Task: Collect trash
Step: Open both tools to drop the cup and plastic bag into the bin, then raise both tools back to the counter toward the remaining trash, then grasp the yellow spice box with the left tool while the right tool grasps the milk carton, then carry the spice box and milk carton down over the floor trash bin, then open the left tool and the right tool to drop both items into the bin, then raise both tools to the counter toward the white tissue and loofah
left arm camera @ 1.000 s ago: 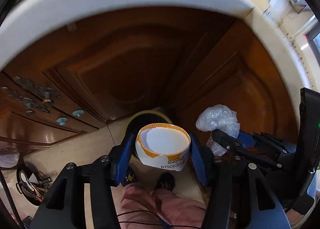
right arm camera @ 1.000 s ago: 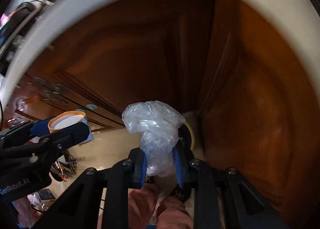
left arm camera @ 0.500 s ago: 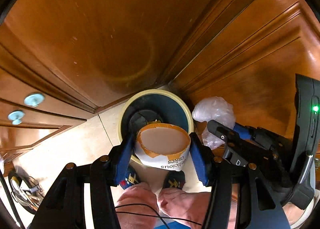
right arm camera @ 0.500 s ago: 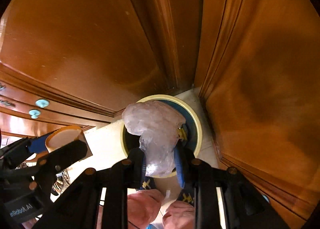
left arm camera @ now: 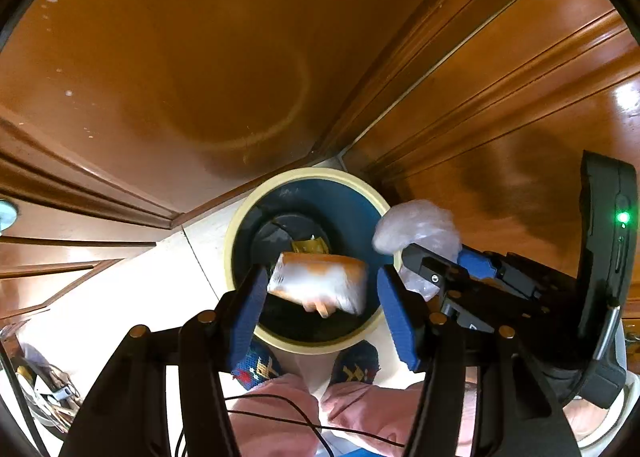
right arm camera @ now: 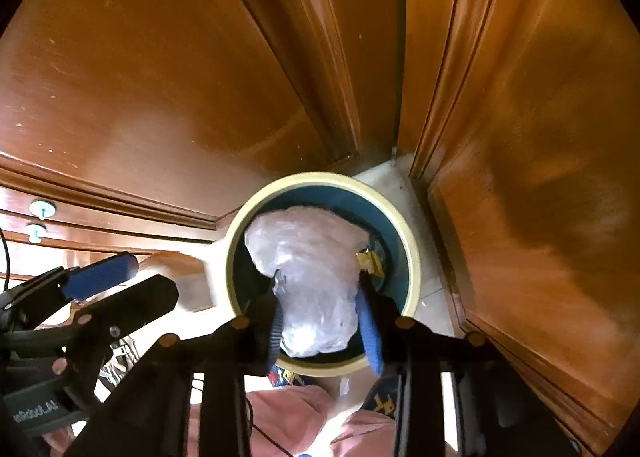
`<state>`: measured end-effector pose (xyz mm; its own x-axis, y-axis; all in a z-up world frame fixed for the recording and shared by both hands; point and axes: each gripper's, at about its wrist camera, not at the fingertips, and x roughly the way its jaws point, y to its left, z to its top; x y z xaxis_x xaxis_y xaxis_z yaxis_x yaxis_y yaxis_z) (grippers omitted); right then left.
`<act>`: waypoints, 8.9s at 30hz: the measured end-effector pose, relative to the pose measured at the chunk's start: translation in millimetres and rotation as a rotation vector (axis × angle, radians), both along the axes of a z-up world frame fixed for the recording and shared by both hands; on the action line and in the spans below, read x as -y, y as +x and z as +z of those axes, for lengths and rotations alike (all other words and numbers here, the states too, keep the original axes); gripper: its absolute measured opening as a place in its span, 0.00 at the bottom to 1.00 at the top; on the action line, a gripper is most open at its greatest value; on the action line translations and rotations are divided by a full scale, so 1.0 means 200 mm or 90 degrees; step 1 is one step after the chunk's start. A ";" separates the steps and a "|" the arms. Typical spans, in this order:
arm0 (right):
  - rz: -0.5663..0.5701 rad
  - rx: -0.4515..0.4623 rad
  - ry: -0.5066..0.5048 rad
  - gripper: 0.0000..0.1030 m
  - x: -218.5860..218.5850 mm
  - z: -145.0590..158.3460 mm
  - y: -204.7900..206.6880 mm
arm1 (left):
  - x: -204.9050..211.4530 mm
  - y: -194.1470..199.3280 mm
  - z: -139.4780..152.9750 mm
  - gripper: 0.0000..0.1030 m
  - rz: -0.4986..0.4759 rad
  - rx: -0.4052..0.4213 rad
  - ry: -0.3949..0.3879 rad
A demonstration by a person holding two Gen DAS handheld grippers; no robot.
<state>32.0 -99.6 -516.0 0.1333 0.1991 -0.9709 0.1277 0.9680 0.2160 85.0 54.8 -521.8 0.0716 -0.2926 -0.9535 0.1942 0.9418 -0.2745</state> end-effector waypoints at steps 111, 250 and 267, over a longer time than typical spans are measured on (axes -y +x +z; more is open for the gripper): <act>0.080 0.228 -0.063 0.39 0.37 1.98 1.42 | 0.41 1.60 1.80 0.62 0.180 0.116 0.049; -0.032 0.377 -0.035 0.56 0.13 2.29 0.26 | -0.02 0.27 2.33 0.87 -0.118 0.369 -0.053; -0.233 0.298 -0.087 0.56 0.53 2.23 1.21 | -0.03 1.20 2.34 0.87 0.027 0.313 -0.017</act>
<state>274.6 -206.1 -70.4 0.5880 -0.0627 -0.8065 0.3785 0.9025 0.2057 324.0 60.4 -54.1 0.5242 -0.3039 -0.7956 0.2682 0.9455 -0.1845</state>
